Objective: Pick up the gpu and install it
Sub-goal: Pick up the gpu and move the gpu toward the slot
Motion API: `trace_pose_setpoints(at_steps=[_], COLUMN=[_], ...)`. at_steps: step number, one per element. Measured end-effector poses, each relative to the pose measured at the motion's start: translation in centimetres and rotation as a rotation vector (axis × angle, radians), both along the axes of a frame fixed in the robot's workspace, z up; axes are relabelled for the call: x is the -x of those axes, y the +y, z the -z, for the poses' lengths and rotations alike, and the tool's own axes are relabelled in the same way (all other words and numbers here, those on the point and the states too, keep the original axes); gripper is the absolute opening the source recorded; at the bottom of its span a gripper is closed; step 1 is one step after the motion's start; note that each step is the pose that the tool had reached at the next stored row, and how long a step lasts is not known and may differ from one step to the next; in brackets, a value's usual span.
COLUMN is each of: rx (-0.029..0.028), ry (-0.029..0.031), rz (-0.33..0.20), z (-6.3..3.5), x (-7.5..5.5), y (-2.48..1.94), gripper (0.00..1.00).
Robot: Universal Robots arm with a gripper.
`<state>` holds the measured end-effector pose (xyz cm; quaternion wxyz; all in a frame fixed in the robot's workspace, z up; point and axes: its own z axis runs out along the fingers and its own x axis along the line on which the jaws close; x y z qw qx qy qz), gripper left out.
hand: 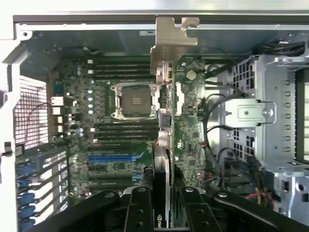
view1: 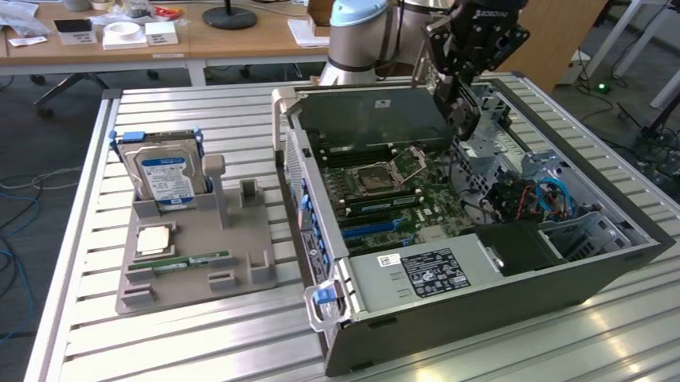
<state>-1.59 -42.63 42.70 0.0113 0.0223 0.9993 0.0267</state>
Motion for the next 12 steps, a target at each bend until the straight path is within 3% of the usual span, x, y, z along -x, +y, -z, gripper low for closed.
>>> trace_pose_setpoints(at_steps=[12], rx=[-0.0002], ry=[0.0], rz=[0.0], z=[0.0], x=[-4.8], y=[0.0], gripper=[0.26])
